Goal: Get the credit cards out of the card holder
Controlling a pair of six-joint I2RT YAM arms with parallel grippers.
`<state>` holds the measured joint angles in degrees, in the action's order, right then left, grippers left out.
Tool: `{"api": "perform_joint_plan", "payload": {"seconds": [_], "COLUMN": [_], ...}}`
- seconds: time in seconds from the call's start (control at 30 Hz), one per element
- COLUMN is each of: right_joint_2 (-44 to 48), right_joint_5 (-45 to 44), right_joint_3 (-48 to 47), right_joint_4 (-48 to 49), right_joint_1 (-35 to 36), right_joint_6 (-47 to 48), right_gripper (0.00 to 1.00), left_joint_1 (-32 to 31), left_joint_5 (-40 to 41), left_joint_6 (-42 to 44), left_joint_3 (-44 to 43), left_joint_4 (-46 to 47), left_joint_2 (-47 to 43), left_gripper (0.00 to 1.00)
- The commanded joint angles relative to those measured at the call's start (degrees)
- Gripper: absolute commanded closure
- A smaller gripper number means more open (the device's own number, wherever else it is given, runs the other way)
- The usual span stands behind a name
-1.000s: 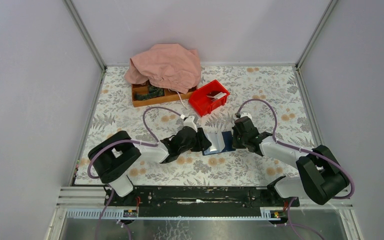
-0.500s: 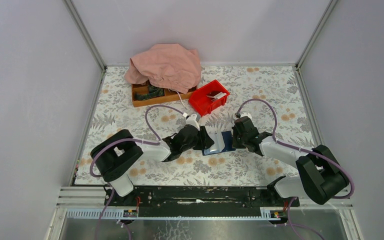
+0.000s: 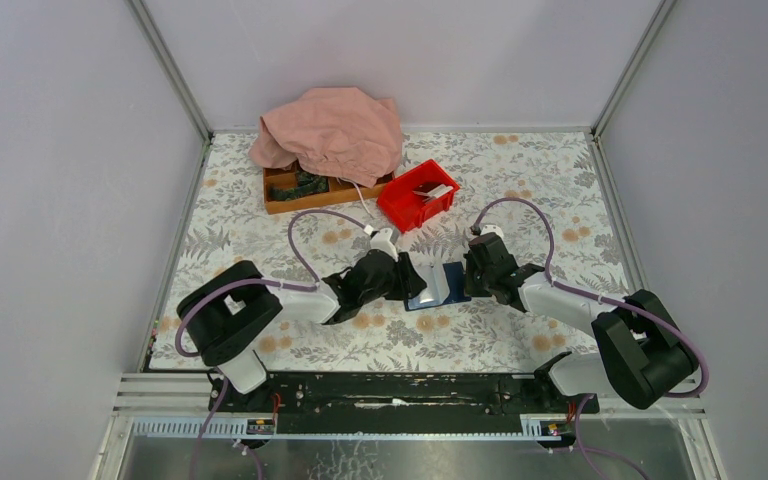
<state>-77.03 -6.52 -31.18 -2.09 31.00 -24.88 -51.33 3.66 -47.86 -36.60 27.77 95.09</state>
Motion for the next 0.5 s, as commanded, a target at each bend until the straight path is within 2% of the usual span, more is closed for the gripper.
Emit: {"api": "perform_joint_plan", "payload": {"seconds": [0.0, 0.47], "right_joint_2": [-0.83, -1.01], "right_joint_5": [-0.83, -0.72], "right_joint_3": [-0.11, 0.04], "right_joint_4": [0.48, 0.54], "right_joint_1": [-0.10, -0.10], "right_joint_6": [0.48, 0.41], "right_gripper": [1.00, 1.00], "left_joint_1": [0.09, 0.18], "left_joint_5": [0.98, 0.61], "left_joint_6": [0.40, -0.12], "left_joint_3": [1.13, 1.53], "left_joint_4": [1.84, 2.92], "left_joint_2": [-1.18, -0.44], "left_gripper": [0.51, 0.51]}}
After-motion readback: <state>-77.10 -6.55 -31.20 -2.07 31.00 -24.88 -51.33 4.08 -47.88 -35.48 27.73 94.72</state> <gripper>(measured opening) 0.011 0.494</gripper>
